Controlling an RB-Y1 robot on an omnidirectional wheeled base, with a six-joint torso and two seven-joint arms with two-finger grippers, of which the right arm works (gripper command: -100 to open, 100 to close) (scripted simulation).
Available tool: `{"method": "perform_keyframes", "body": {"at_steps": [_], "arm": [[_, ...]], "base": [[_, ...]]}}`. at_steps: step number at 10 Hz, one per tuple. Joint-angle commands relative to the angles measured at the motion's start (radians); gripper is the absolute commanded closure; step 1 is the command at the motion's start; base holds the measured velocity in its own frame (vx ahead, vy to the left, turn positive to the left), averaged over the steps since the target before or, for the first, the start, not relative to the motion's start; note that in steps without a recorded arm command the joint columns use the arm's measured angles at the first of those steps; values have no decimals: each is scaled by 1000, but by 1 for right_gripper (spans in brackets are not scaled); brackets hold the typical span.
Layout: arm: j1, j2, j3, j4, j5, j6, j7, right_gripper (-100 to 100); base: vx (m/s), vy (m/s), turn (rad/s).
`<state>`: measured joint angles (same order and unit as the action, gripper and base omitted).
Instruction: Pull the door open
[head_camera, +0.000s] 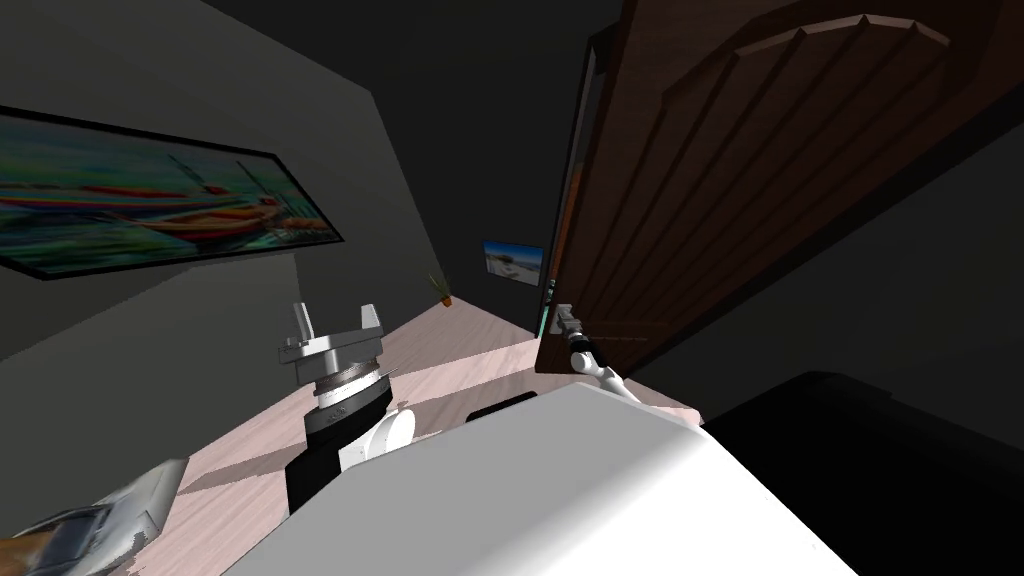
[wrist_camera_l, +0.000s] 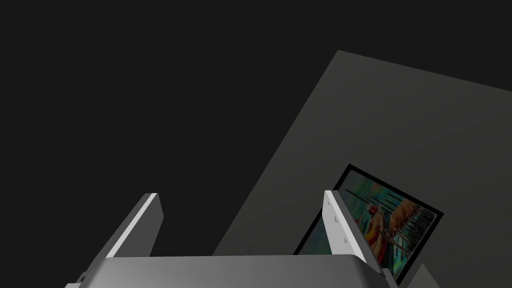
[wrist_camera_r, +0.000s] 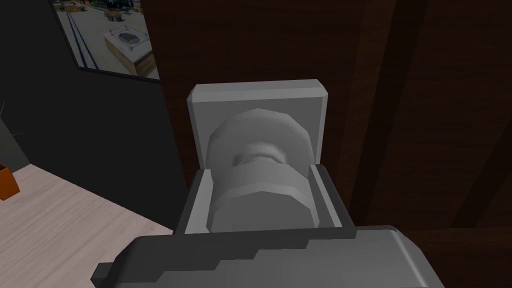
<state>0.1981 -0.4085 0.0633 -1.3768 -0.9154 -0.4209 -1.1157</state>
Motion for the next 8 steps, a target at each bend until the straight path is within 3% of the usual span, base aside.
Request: {"method": "perform_keyframes", "body": {"at_steps": [1,8], "arm": [[2,-9,13,-4,2,-6,-12,100],[27,-70,72,-28,11,-34,-72,100]], "base": [[-205,-59,110],[-201,-41,116]]}}
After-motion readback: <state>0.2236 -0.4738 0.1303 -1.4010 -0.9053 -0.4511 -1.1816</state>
